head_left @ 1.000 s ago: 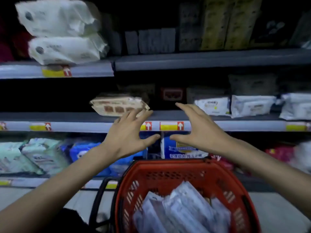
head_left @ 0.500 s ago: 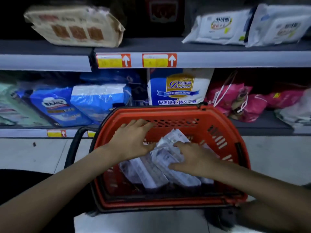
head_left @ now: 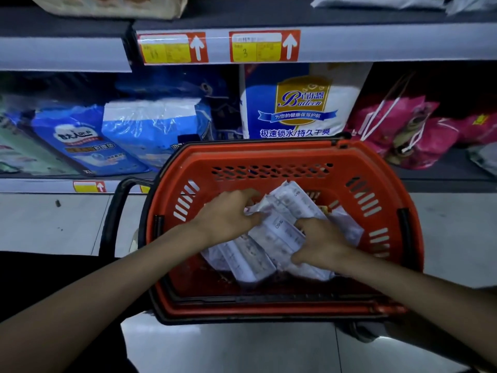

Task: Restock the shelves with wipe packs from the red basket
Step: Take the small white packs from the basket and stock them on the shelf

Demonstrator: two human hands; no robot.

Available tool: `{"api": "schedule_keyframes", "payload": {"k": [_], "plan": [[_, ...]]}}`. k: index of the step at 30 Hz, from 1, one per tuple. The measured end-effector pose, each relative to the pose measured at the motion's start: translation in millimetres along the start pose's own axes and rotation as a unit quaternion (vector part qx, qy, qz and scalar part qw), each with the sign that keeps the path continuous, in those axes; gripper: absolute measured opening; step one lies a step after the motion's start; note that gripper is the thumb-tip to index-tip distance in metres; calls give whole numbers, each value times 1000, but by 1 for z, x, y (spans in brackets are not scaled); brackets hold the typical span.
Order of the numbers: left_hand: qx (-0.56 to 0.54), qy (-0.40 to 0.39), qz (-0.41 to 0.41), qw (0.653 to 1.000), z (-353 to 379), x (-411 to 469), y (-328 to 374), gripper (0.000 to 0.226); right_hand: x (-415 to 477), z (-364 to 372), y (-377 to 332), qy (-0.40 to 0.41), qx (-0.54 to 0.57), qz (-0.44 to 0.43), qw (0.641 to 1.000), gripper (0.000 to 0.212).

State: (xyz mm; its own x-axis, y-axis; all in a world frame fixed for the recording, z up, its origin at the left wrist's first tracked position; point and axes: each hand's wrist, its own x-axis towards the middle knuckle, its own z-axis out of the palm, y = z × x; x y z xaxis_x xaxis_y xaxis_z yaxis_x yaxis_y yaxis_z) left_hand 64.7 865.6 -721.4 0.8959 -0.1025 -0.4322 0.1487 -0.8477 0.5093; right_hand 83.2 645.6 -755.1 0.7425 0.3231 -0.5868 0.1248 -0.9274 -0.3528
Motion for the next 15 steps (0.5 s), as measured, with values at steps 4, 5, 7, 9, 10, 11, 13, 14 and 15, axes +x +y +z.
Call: {"api": "schedule_keyframes", "payload": {"k": [4, 5, 7, 9, 10, 11, 13, 14, 15], "plan": [[-145, 47, -23, 988, -8, 4, -2, 43, -3, -45, -7, -21, 199, 39, 979, 43], [-202, 65, -34, 977, -11, 5, -2, 36, -7, -58, -9, -27, 246, 42, 968, 28], [-301, 111, -60, 945, -18, 5, 1, 15, -17, -79, -12, -41, 323, 35, 945, 17], [-367, 152, -88, 913, -26, 4, 7, 15, -23, -90, -12, -48, 393, 20, 918, 22], [-395, 158, -108, 898, -29, 3, 9, 22, -27, -93, -14, -50, 421, 15, 905, 23], [-418, 157, -135, 885, -32, 2, 11, 32, -28, -93, -15, -44, 440, 9, 897, 24], [-460, 129, -187, 859, -37, -3, 15, 47, -32, -91, -17, 0, 440, -22, 898, 28], [-487, 102, -208, 842, -39, -6, 19, 52, -35, -89, -19, 43, 422, -56, 904, 31], [-521, 68, -225, 821, -41, -9, 22, 56, -39, -85, -20, 101, 380, -105, 913, 35]]}}
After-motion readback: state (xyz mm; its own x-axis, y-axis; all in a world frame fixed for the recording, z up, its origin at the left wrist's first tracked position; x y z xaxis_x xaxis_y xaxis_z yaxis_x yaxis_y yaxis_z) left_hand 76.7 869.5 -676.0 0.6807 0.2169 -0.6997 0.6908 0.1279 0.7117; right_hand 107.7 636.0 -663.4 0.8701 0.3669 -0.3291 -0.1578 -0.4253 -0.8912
